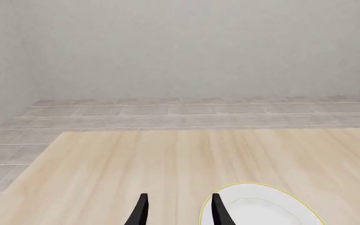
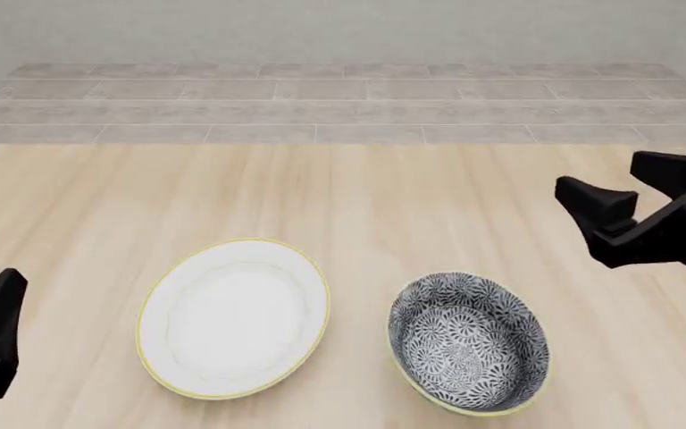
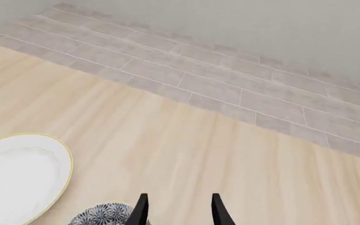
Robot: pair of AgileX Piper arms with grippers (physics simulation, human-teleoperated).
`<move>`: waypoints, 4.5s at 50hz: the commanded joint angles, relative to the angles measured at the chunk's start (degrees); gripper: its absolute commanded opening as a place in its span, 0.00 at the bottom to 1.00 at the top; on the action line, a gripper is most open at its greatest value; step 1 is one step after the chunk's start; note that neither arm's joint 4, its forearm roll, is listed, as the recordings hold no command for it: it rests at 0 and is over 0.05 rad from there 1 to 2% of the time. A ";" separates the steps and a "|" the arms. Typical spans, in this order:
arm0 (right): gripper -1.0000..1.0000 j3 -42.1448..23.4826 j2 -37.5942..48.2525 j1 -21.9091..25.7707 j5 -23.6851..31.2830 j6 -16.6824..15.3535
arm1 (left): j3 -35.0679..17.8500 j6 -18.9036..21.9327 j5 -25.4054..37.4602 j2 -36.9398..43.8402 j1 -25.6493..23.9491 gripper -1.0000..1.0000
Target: Put the bowl on the plate.
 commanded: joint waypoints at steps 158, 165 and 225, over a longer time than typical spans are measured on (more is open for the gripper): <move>1.00 14.09 33.86 2.62 -26.25 3.82 | 0.01 0.30 -0.50 -0.08 -0.27 1.00; 1.00 14.39 35.22 2.73 -27.40 3.99 | 0.01 0.29 -0.49 -0.08 -0.29 1.00; 0.00 14.62 39.60 2.73 -30.71 5.44 | 0.00 0.46 -0.47 -0.08 -0.35 1.00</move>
